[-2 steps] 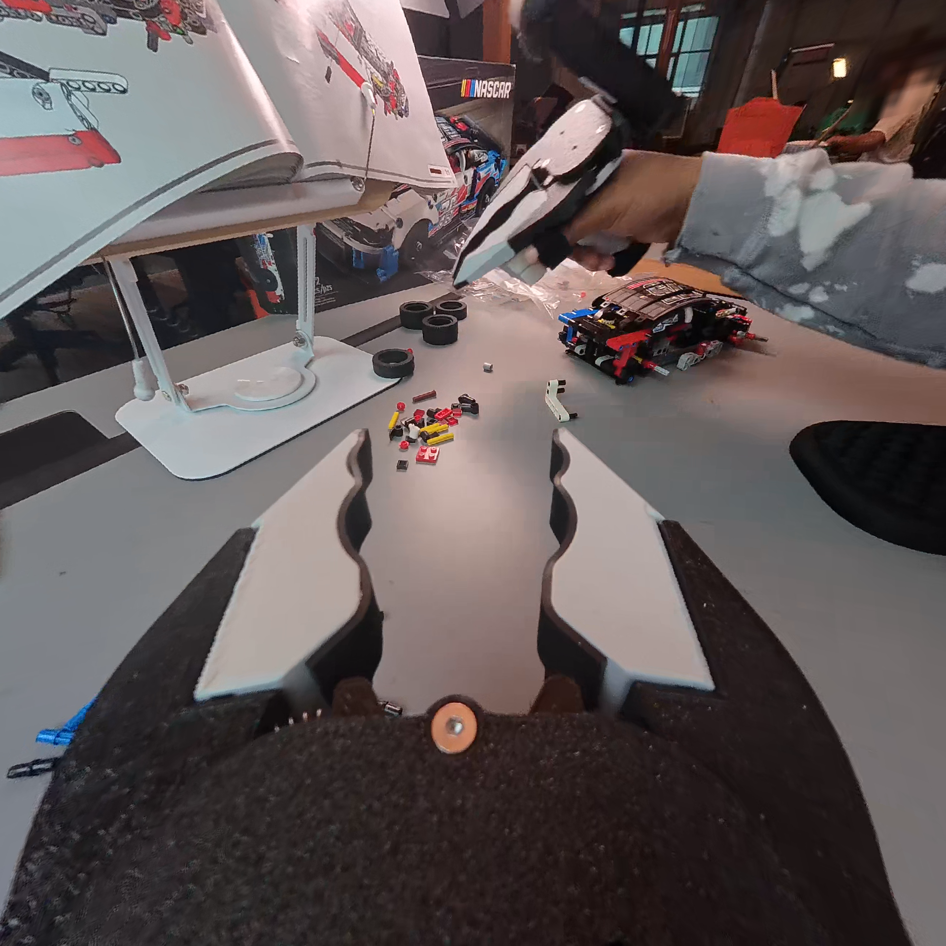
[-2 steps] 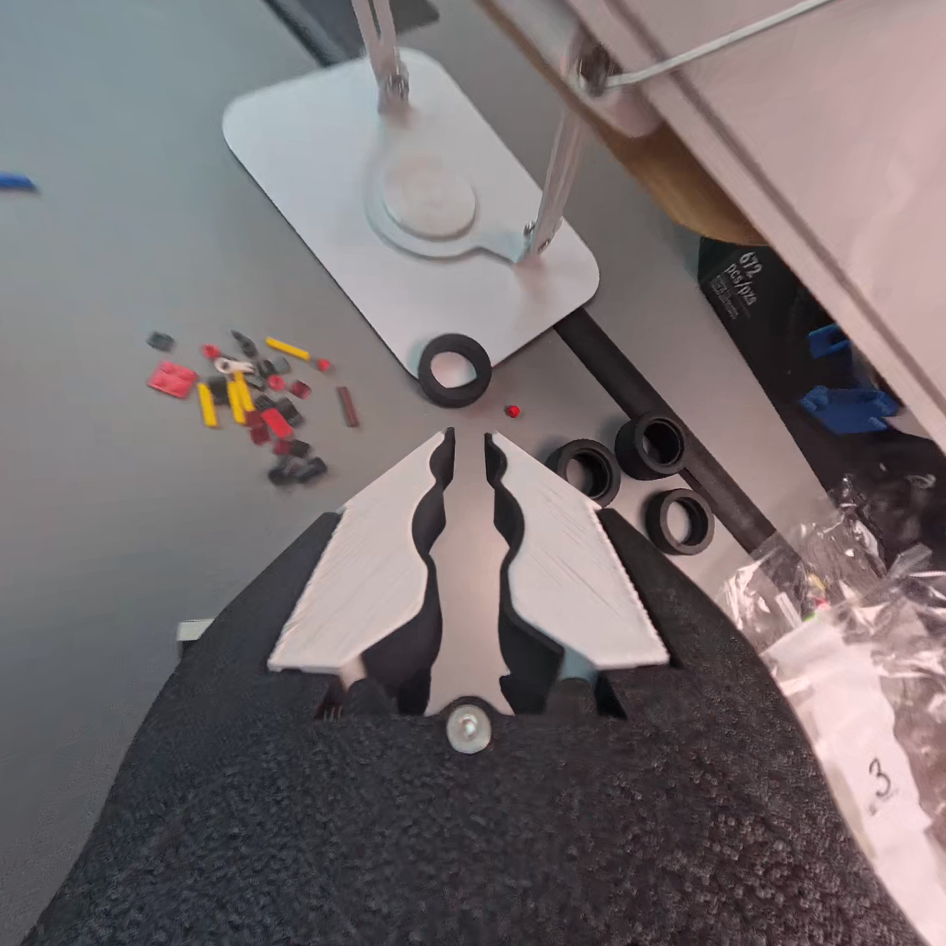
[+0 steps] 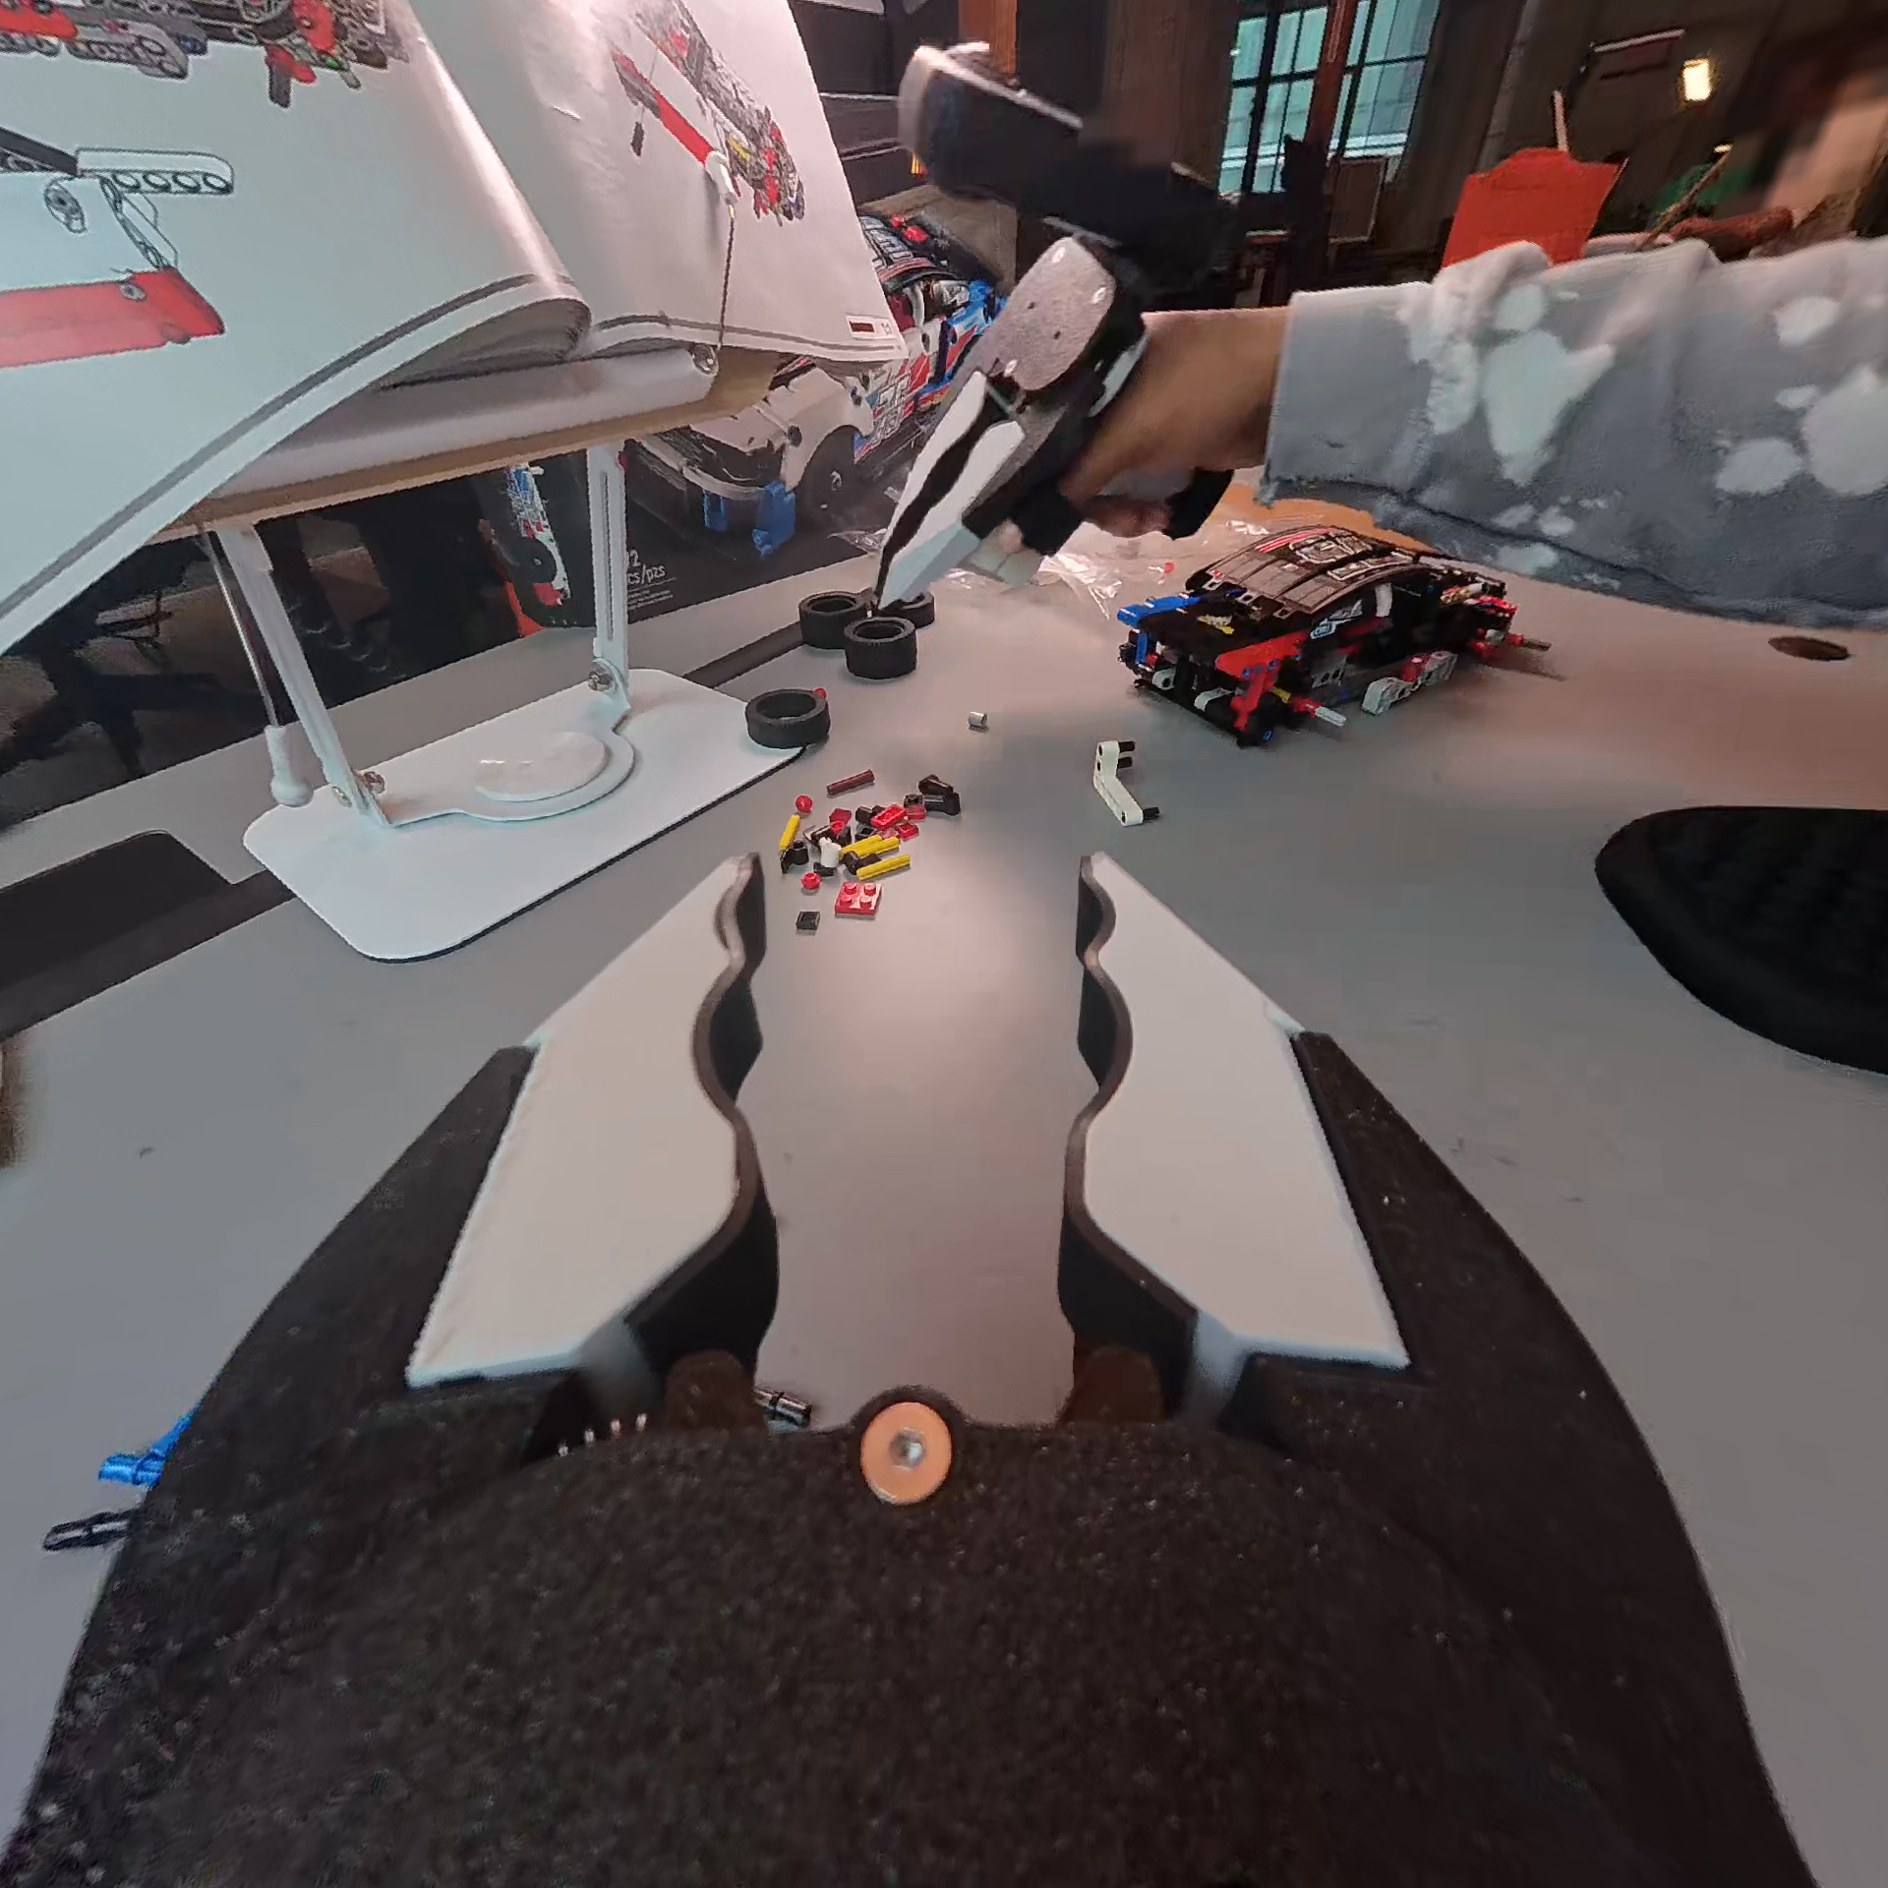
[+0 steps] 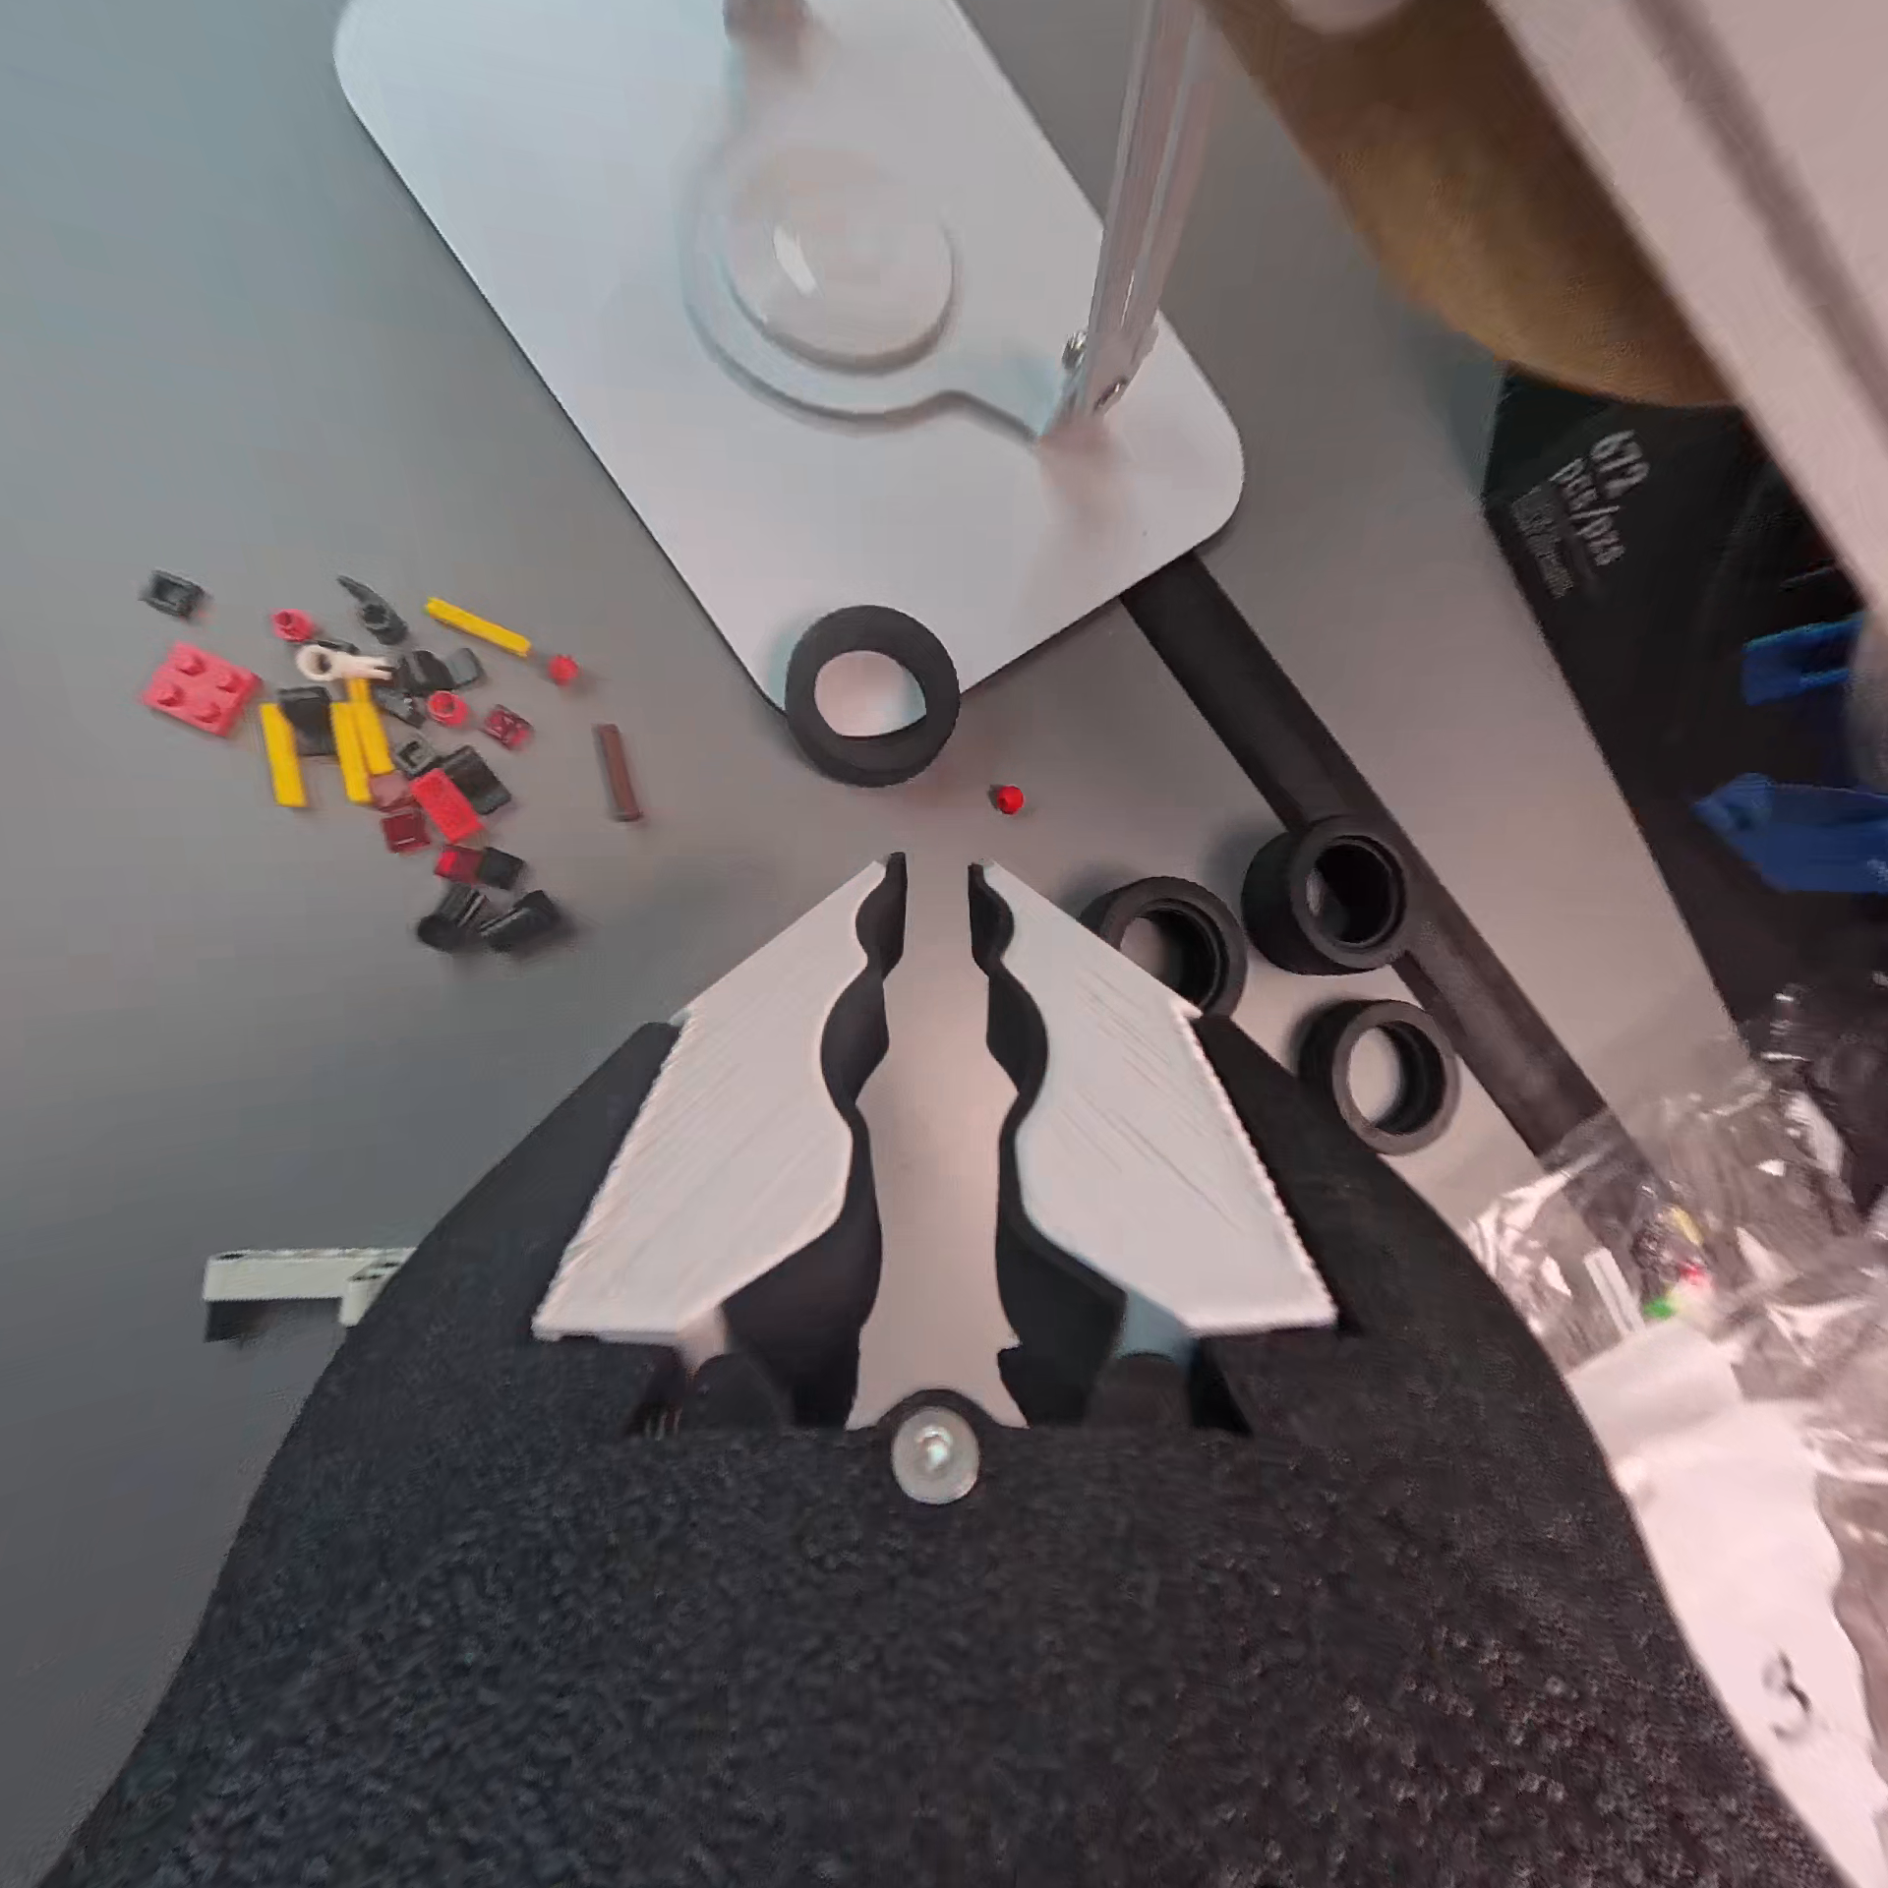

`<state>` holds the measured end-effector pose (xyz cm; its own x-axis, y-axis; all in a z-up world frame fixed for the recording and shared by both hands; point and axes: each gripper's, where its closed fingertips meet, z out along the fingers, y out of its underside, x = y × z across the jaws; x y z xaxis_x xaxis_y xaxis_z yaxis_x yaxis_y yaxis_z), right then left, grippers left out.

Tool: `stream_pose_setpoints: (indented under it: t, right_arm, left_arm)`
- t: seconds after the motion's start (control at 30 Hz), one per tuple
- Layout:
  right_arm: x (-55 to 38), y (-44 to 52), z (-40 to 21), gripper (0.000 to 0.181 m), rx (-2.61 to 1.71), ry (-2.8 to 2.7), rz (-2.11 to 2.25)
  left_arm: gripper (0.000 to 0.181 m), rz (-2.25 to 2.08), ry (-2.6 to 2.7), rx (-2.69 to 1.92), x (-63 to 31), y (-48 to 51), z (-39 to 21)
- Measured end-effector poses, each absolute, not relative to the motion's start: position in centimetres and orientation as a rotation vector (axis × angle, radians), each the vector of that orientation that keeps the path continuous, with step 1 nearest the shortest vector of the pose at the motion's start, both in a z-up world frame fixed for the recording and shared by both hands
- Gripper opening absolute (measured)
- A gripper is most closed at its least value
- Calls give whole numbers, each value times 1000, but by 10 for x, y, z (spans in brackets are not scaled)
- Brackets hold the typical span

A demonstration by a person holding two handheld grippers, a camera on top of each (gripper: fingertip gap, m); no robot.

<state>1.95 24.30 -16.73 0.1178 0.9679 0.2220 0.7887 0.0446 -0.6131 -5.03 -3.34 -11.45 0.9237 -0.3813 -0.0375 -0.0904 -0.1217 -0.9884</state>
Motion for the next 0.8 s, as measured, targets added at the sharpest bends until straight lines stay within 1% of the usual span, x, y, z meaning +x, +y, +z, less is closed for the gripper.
stream_pose_setpoints:
  t: [0.07, 0.2, 0.3, 0.4, 0.5, 0.6, 0.8]
  right_arm:
    - [10, 252, -187, 13, -1857, -1746, 428]
    - [-2, 267, -209, 16, -1873, -1810, 381]
    - [-5, 271, -218, 16, -1894, -1833, 363]
    - [-6, 275, -219, 9, -1904, -1821, 368]
    - [-6, 276, -220, 7, -1910, -1815, 362]
    - [-6, 277, -221, 8, -1921, -1808, 349]
    - [-5, 279, -219, 16, -1900, -1817, 318]
  left_arm:
    - [53, -233, 372, -1691, -51, -33, -116]
    - [47, -246, 374, -1687, -50, -33, -117]
    - [46, -253, 383, -1688, -49, -33, -118]
    - [47, -253, 407, -1688, -45, -33, -119]
    - [47, -251, 431, -1687, -41, -34, -120]
    - [48, -249, 453, -1693, -37, -34, -122]
    - [49, -242, 472, -1698, -35, -35, -124]
